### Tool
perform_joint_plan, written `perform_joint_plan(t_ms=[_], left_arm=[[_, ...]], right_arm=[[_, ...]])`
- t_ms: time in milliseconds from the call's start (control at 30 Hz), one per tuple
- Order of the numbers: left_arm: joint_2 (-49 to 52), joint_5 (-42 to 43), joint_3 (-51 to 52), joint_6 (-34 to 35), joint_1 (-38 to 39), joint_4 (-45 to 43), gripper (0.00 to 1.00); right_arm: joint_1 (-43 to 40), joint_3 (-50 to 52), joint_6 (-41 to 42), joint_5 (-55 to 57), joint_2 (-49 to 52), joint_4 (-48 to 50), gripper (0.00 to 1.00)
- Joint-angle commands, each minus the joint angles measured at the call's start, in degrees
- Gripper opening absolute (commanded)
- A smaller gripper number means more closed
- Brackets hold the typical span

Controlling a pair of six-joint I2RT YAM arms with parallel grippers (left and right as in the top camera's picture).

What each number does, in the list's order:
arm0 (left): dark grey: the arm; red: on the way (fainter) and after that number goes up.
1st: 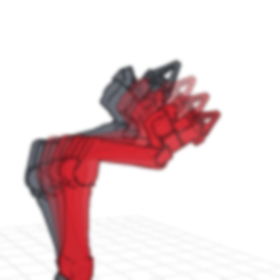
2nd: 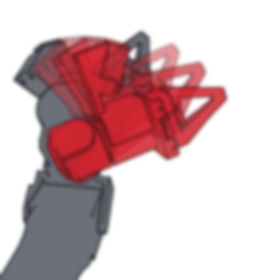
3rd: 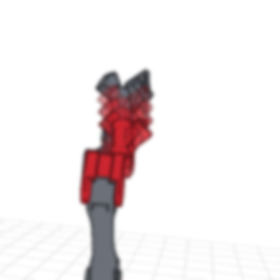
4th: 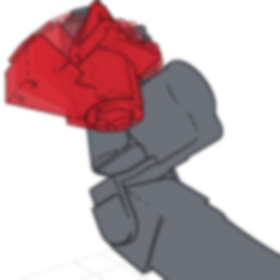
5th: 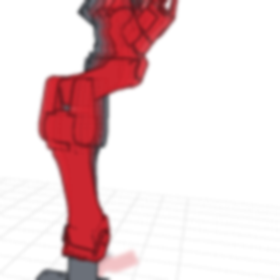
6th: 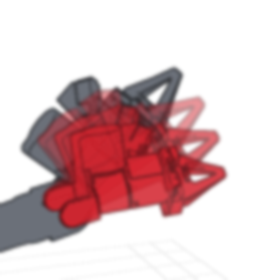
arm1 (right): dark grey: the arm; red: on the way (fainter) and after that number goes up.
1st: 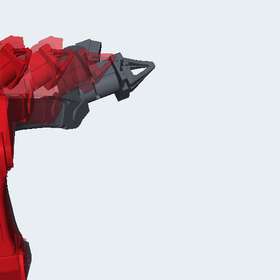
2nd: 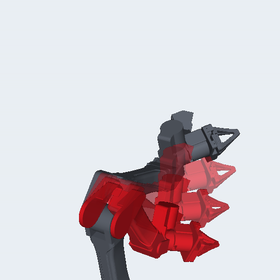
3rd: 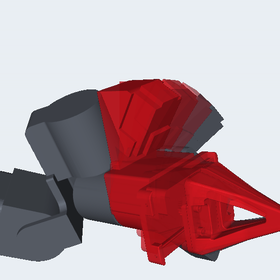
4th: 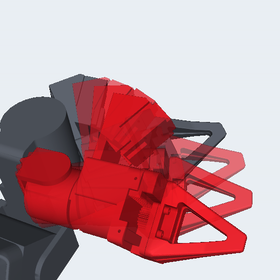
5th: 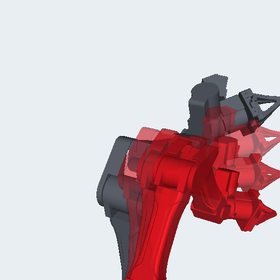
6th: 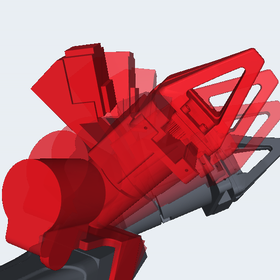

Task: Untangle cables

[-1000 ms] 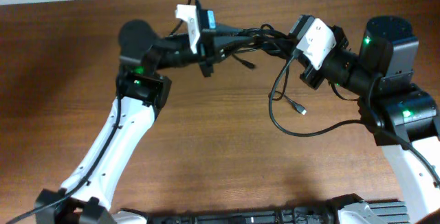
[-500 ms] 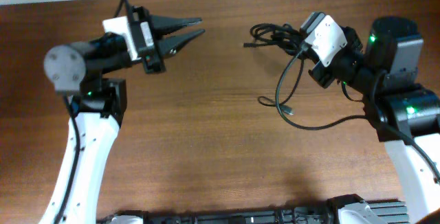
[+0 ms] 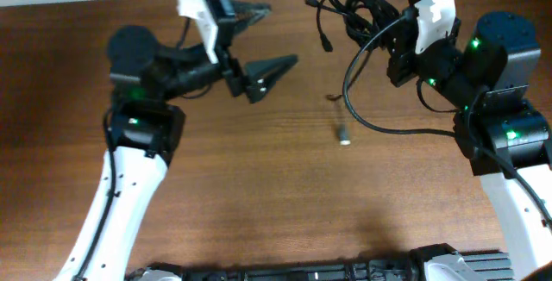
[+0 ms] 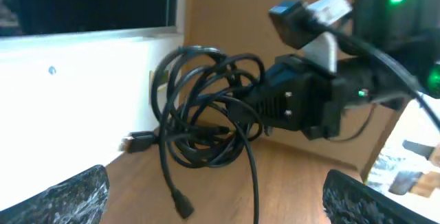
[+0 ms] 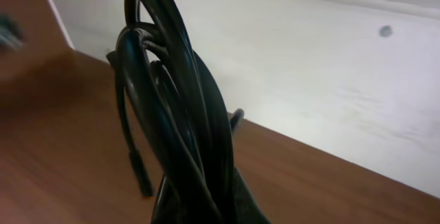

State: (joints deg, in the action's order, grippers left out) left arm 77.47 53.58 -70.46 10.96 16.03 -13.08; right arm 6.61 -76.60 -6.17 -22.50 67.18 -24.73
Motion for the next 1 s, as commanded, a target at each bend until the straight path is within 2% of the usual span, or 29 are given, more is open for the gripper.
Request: perform_joint_plan(t_ms=[0,133,200,300,367,400,567,667,800,967], left_arm=[[-0.09,-10.05,-0.22,0.09,4.68,-0.09,0.99],[0.31,-16.15,-0.22,0.07,8.22,-0.11,0.99],[0.31,-17.05,-0.22,-0.15,8.20,-0.07,0.99],[0.31,-17.62,-0.22,-5.11,8.20,1.66,0.98],[0.31,-20.13,-0.22,-7.82,8.20,4.79,0.98],[0.31,-23.67,-0.22,-7.80,8.20,6.16,0.99],[0.31,-27.08,-0.22,-7.74,8.20,5.81,0.99],[0.31,-27.12,-0.22,-7.56,8.20,1.81,1.00],[0.31,-33.99,-0.22,-7.61,8.20,0.13,0.99],[0.31,-34.53,-0.20,-8.41,8.20,1.44,1.00]], right_arm=[[0.09,-0.46,7.63,-7.06,-0.81,2.93,0.04],[0.11,-0.46,8.61,-16.17,-0.81,4.17,0.04],[0.11,-0.46,8.63,-16.98,-0.81,4.17,0.04],[0.07,-0.46,8.66,-16.94,-0.85,5.01,0.04],[0.07,-0.46,12.55,-16.74,-0.92,7.61,0.04],[0.07,-0.46,14.25,-16.76,-0.92,8.76,0.04],[0.07,-0.46,14.19,-18.16,-0.92,9.31,0.04],[0.07,-0.46,14.16,-19.17,-0.90,8.22,0.04],[0.07,-0.46,13.94,-21.33,-0.92,7.48,0.04],[0.07,-0.46,13.99,-21.53,-0.92,9.03,0.04]])
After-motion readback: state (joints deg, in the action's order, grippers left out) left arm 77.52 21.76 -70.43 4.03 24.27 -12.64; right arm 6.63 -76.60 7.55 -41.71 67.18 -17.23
